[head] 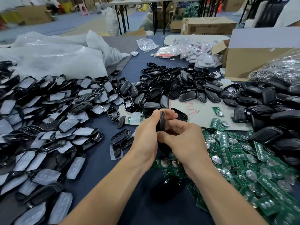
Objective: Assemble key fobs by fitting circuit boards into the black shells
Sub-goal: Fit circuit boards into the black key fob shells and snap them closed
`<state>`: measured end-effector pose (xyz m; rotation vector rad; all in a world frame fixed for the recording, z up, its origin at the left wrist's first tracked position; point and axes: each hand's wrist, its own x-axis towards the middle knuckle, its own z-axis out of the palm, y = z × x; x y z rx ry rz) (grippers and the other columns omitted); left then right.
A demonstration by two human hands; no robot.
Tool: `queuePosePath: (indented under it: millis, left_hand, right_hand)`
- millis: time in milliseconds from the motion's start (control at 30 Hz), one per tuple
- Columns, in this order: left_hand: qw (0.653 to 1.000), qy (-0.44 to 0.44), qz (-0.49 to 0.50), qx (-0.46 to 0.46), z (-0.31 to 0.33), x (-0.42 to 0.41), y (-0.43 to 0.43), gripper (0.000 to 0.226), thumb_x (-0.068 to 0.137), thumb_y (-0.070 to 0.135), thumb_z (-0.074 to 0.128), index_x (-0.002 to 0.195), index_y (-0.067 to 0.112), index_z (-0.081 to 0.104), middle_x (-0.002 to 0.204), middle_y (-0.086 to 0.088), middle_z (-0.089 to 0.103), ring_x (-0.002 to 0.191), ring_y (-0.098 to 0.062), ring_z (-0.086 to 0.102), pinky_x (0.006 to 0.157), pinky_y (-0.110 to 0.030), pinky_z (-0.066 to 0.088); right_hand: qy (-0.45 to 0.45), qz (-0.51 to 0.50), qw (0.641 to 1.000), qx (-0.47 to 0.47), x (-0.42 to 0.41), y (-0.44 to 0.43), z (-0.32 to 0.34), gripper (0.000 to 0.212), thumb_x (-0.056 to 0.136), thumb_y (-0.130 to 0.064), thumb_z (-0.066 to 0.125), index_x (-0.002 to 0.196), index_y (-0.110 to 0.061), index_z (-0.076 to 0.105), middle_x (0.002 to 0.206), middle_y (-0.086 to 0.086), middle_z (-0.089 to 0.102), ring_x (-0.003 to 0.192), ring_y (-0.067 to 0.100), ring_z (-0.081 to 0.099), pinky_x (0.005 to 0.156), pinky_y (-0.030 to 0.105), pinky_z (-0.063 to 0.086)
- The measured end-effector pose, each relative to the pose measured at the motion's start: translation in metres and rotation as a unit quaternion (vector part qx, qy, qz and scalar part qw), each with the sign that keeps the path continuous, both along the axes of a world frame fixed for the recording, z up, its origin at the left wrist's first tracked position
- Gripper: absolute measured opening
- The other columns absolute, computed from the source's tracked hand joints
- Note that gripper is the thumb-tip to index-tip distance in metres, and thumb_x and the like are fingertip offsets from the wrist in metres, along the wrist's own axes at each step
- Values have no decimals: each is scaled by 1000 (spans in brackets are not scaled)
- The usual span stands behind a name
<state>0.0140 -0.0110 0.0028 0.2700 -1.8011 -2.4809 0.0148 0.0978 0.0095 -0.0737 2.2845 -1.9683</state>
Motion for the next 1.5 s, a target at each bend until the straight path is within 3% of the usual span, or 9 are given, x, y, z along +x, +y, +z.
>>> queuePosePath:
  millis: [233, 467, 667, 833, 1033, 1133, 1233, 1300, 1500]
  left_hand:
    - [1000, 24, -4, -1, 1, 3, 3, 44, 109, 38, 38, 106, 10, 72, 113, -9, 75, 94, -24, 71, 84, -34, 58]
    - [992, 62, -28, -105, 11, 2, -3, 28, 93, 35, 52, 104, 23, 75, 110, -4, 75, 103, -21, 69, 93, -37, 54]
    - [991, 27, 5, -133, 14, -1, -17, 32, 103, 14, 55, 92, 23, 84, 94, -4, 81, 86, -12, 74, 68, -21, 55]
    - [994, 27, -20, -100, 16, -2, -19, 31, 102, 13, 59, 92, 25, 85, 94, -7, 81, 85, -15, 77, 74, -25, 61]
    - [995, 38, -11, -90, 13, -3, -21, 25, 97, 6, 66, 93, 20, 85, 94, -10, 81, 86, -19, 77, 73, -25, 61]
    - [998, 29, -23, -57, 13, -3, -24, 24, 98, 10, 64, 93, 19, 85, 96, -12, 80, 86, -21, 76, 73, -26, 60]
    - [996, 28, -86, -24, 16, -3, -33, 25, 91, 22, 63, 105, 18, 83, 106, -15, 78, 93, -21, 73, 76, -28, 60]
    - [991, 41, -123, -31, 17, -3, -37, 35, 86, 15, 65, 118, 18, 79, 116, -19, 75, 103, -23, 71, 84, -32, 60]
    - [985, 48, -146, -75, 16, -2, -38, 43, 89, 11, 72, 132, 5, 68, 125, -18, 73, 112, -28, 71, 92, -36, 57]
  right_hand:
    - [21, 6, 998, 50, 0, 0, 4, 25, 62, -25, 86, 85, -34, 80, 76, -14, 78, 74, 7, 76, 78, 41, 62]
    - [98, -58, 986, 119, 4, 3, 15, 41, 63, -22, 86, 85, -53, 71, 69, -36, 68, 72, -9, 69, 65, 14, 55]
    - [156, -93, 962, 202, 3, 7, 10, 56, 70, -18, 83, 115, -47, 69, 80, -17, 75, 78, 9, 70, 81, 34, 60]
    - [225, -127, 940, 223, 6, 8, 12, 71, 68, -12, 81, 124, -47, 54, 87, -15, 75, 81, 14, 70, 83, 29, 58]
    - [282, -133, 913, 264, 4, 11, 10, 52, 66, -3, 83, 112, -27, 78, 103, -4, 78, 96, 25, 72, 90, 39, 59]
    - [235, -115, 937, 230, 4, 11, 11, 52, 71, -9, 81, 116, -33, 77, 104, -7, 78, 97, 19, 72, 93, 38, 59]
    - [164, -98, 971, 142, 3, 13, 17, 58, 67, -14, 80, 108, -54, 70, 78, -26, 74, 74, 1, 71, 74, 18, 58]
    - [122, -84, 985, 86, 0, 15, 17, 53, 64, -14, 82, 105, -48, 76, 73, -33, 71, 69, -7, 70, 66, 11, 56]
    - [-9, -32, 997, -65, -9, 19, 9, 41, 57, -14, 89, 97, -21, 83, 87, -3, 81, 86, 15, 78, 81, 39, 63]
